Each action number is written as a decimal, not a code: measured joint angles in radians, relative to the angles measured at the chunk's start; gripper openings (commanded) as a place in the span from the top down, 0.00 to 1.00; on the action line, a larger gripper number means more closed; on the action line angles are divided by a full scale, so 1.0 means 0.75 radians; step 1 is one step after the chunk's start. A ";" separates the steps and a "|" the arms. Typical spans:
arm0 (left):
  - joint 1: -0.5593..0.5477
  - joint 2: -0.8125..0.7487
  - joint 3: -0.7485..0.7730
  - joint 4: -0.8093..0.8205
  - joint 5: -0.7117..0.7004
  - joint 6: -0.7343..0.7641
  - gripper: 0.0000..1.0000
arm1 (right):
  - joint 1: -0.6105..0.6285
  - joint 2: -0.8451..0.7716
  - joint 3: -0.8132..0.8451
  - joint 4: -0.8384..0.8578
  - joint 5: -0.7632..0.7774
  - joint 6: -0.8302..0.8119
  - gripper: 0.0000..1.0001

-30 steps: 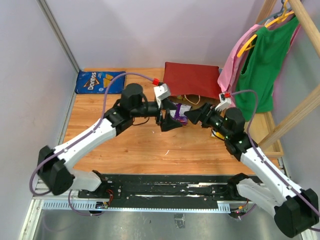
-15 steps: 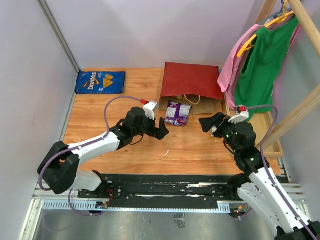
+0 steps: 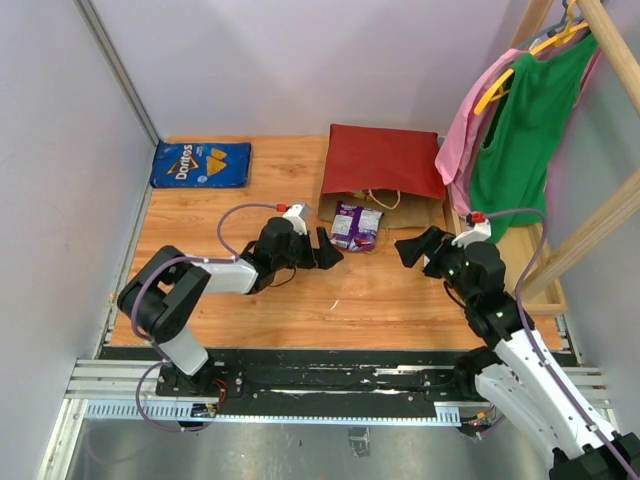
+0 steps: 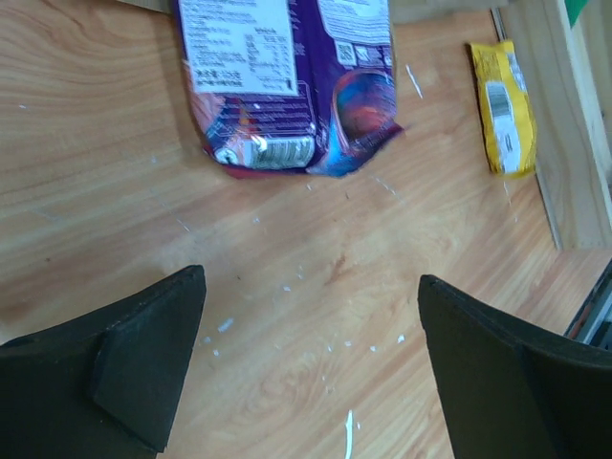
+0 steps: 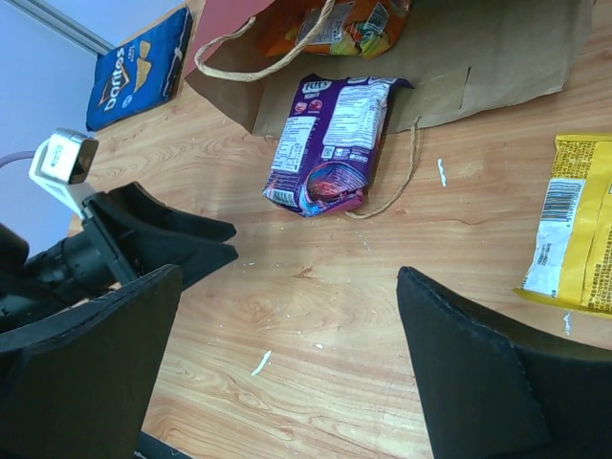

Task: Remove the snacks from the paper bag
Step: Take out the snack from the paper bag.

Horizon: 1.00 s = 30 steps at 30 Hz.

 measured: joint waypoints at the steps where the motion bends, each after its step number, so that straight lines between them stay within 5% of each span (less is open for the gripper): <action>1: 0.011 0.023 -0.001 0.029 0.001 -0.025 0.08 | 0.000 -0.009 -0.003 -0.002 -0.001 0.000 0.04; 20: 0.094 0.403 0.144 0.333 0.070 -0.227 0.45 | -0.001 -0.047 -0.058 0.014 -0.008 -0.019 0.04; 30: 0.094 0.463 0.171 0.348 0.072 -0.257 0.82 | -0.001 0.018 -0.075 0.068 -0.045 -0.018 0.06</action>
